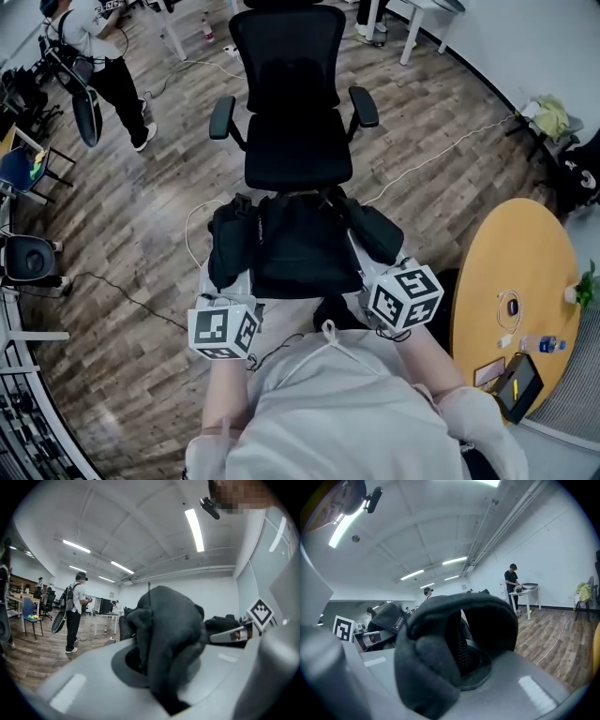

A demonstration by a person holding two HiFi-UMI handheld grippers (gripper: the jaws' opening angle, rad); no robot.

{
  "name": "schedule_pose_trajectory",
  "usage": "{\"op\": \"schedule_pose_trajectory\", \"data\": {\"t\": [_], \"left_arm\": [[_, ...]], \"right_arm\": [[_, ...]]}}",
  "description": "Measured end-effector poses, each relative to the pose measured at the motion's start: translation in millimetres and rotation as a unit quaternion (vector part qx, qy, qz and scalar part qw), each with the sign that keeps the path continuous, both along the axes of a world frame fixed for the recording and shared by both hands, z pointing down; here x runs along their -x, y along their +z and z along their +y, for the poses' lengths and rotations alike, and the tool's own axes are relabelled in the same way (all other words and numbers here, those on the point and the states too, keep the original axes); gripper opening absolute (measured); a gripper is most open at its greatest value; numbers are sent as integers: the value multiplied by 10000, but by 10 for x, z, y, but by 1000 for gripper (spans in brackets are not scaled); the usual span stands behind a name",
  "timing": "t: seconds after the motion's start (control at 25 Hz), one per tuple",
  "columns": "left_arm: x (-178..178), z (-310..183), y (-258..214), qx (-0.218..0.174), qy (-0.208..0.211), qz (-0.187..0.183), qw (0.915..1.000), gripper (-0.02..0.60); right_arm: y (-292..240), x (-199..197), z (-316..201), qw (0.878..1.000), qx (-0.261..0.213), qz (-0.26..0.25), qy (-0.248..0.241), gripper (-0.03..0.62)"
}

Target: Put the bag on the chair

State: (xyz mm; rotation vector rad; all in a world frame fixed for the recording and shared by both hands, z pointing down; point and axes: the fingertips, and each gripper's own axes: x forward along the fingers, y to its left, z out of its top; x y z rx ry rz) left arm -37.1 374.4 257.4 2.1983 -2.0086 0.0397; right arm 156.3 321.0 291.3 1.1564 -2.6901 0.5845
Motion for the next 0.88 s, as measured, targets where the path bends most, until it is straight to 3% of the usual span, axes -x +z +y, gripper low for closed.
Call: {"op": "schedule_pose_trajectory", "data": {"t": [0.6,0.88], "left_arm": [[-319,-1954,-59,-182,-279,-28,9994,29],[-365,-2573,134,72,-303,51,9995,29]], "right_arm": [[-67,-286,-2044,9993,-152,-110,-317,28],[123,-322,-2670,9993,61,1,-374,28]]}}
